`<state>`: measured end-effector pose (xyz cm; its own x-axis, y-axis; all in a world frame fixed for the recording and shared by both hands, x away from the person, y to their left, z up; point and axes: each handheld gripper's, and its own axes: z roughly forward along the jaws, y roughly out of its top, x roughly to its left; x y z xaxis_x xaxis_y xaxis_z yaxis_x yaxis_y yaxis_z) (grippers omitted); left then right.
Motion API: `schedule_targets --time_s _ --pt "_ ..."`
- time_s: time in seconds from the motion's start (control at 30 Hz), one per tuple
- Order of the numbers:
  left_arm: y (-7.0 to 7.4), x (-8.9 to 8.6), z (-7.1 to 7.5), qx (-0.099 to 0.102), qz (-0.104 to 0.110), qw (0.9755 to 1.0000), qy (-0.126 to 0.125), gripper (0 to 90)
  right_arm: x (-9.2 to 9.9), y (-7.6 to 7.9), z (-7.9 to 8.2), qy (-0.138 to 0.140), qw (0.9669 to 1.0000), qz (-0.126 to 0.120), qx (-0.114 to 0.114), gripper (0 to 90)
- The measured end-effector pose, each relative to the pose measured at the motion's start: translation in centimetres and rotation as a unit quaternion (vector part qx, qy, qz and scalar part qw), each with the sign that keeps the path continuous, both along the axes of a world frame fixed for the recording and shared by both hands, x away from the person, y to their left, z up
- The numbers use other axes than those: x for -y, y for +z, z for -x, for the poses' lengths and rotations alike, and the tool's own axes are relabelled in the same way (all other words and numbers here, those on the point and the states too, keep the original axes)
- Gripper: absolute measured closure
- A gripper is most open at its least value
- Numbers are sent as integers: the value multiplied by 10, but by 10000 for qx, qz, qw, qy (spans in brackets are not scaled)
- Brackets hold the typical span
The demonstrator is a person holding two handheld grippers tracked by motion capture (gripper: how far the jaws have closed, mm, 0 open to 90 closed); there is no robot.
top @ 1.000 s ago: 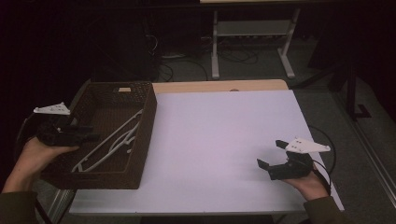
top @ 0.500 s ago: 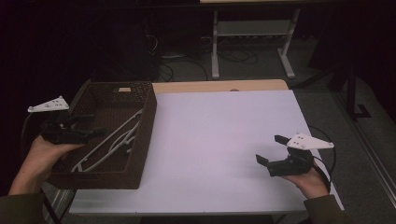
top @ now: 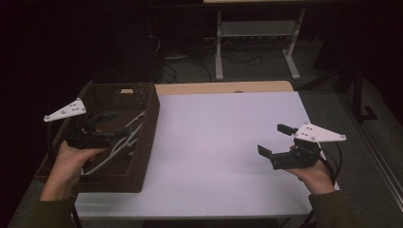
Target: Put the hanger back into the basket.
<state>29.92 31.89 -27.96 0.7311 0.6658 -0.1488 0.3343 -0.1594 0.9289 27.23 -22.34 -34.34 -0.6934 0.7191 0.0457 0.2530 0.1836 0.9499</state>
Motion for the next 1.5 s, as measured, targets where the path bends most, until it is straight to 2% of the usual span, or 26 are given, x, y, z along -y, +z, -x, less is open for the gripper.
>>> schedule_targets --time_s 0.13,0.17,0.33,0.5,0.53,0.57,0.7,0.77,0.9,1.13,1.27,1.5 --pt "-4 9 0 68 166 9998 -25 130 -4 5 -2 40 10000 -32 22 14" --pt "-7 15 1 104 229 9997 -63 130 -6 7 -4 79 9999 -32 89 14" --pt "-12 28 3 226 266 9993 -141 130 -11 13 -9 130 9998 -93 119 14" --pt "-18 40 3 412 432 9981 -173 130 -14 18 -13 167 9996 -192 146 14" --pt "-20 42 3 461 395 9980 -152 130 -14 20 -15 200 9994 -227 157 13" --pt "-23 45 3 481 481 9975 -180 129 -15 22 -15 203 9993 -266 141 13" --pt "-29 50 2 460 531 9973 -201 128 -15 26 -17 214 9991 -327 174 13" --pt "-32 51 2 520 509 9971 -204 123 -15 29 -19 228 9985 -449 192 13" --pt "-40 56 0 478 598 9968 -207 102 -13 31 -18 222 9980 -543 243 13" --pt "-49 63 -2 471 496 9975 -151 32 -7 33 -16 192 9971 -649 349 0" --pt "-49 64 -2 569 453 9973 -140 31 -6 33 -15 166 9970 -669 355 0" --pt "-49 64 -1 560 472 9972 -176 31 -6 33 -14 154 9971 -651 360 0"
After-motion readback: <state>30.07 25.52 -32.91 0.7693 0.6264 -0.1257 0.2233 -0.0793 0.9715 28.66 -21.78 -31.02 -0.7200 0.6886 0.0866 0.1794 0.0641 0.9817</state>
